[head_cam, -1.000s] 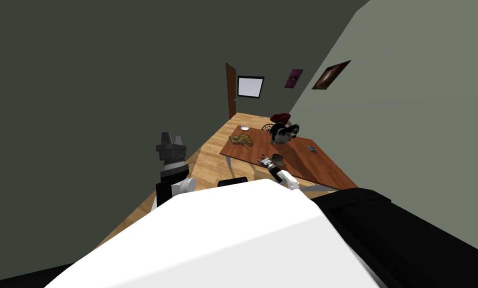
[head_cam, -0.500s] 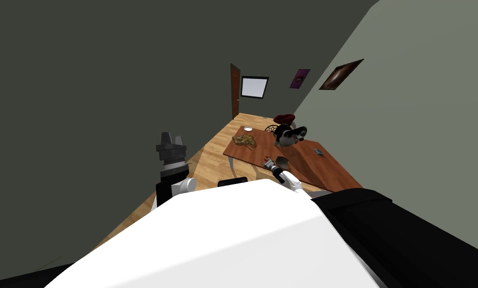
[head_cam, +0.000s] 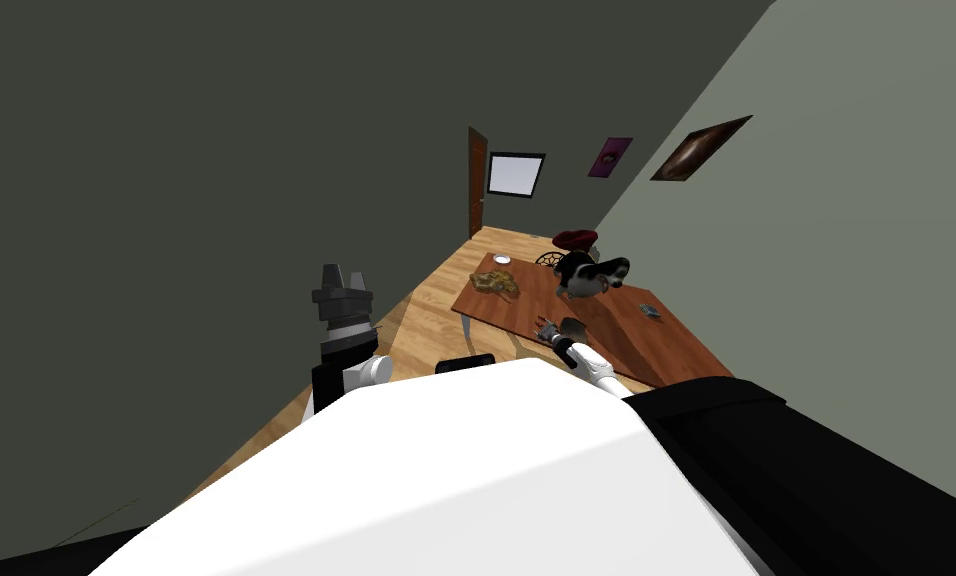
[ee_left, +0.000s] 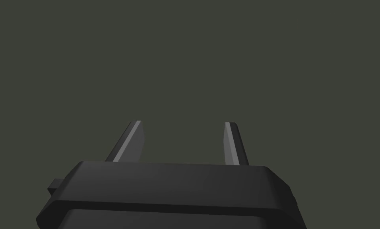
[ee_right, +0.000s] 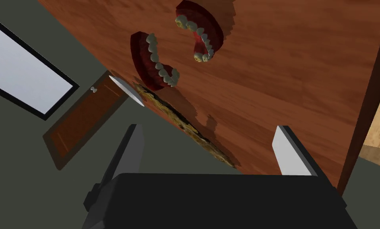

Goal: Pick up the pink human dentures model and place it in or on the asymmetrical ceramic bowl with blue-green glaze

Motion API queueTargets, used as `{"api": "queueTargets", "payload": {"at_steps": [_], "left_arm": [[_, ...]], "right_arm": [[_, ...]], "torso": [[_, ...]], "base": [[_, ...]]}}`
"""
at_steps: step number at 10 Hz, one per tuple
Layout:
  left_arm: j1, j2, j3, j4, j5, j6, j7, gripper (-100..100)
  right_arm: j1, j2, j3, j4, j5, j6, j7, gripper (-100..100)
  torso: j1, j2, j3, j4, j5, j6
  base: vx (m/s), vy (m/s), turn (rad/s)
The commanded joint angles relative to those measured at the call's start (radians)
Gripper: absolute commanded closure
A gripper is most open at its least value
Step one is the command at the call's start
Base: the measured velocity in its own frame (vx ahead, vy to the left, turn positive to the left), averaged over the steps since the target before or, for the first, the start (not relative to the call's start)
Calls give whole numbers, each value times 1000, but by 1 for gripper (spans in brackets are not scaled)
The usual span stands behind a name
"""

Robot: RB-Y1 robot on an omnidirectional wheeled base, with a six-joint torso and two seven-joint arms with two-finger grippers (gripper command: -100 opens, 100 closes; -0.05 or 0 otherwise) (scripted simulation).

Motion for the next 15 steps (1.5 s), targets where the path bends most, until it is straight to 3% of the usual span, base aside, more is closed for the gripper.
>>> {"api": "queueTargets", "payload": {"at_steps": [1, 2, 7, 9, 10, 11, 12, 13, 14, 15], "left_arm": [[0, 0, 0, 0, 0, 0, 0, 0], [0, 0, 0, 0, 0, 0, 0, 0], [0, 0, 0, 0, 0, 0, 0, 0], [0, 0, 0, 0, 0, 0, 0, 0], [0, 0, 0, 0, 0, 0, 0, 0], [0, 0, 0, 0, 0, 0, 0, 0], [0, 0, 0, 0, 0, 0, 0, 0], [0, 0, 0, 0, 0, 0, 0, 0], [0, 0, 0, 0, 0, 0, 0, 0], [0, 0, 0, 0, 0, 0, 0, 0]], "right_arm": [[-13, -26, 5, 50, 36, 19, 41, -100], [-13, -26, 5, 53, 36, 19, 41, -100], [-28, -110, 16, 161, 122, 70, 133, -100], [-32, -111, 25, 157, 118, 78, 120, -100], [-33, -110, 22, 160, 120, 74, 125, 0], [-43, -80, 31, 169, 128, 95, 135, -100], [-50, -59, 36, 176, 134, 108, 142, -100], [-42, -77, 38, 166, 128, 100, 134, -100], [-43, -76, 40, 165, 128, 106, 133, 100], [-43, -76, 40, 165, 128, 105, 134, 100]], "torso": [[0, 0, 0, 0, 0, 0], [0, -1, 0, 0, 0, 0], [1, 0, 0, 0, 0, 0], [0, 0, 0, 0, 0, 0], [-1, 1, 1, 0, 0, 0], [-2, 2, 1, 0, -1, 0], [-5, 1, 0, 0, -1, 0], [-8, 0, 0, 0, -2, 0], [-5, 1, 0, 0, -1, 0], [-3, 2, 1, 0, -1, 0]], "base": [[48, 42, 118], [35, 29, 38], [38, 42, 67], [24, 18, 21], [0, 0, 0], [33, -60, 53], [47, -93, 89], [19, -41, 25], [4, -8, -2], [0, 0, 0]]}}
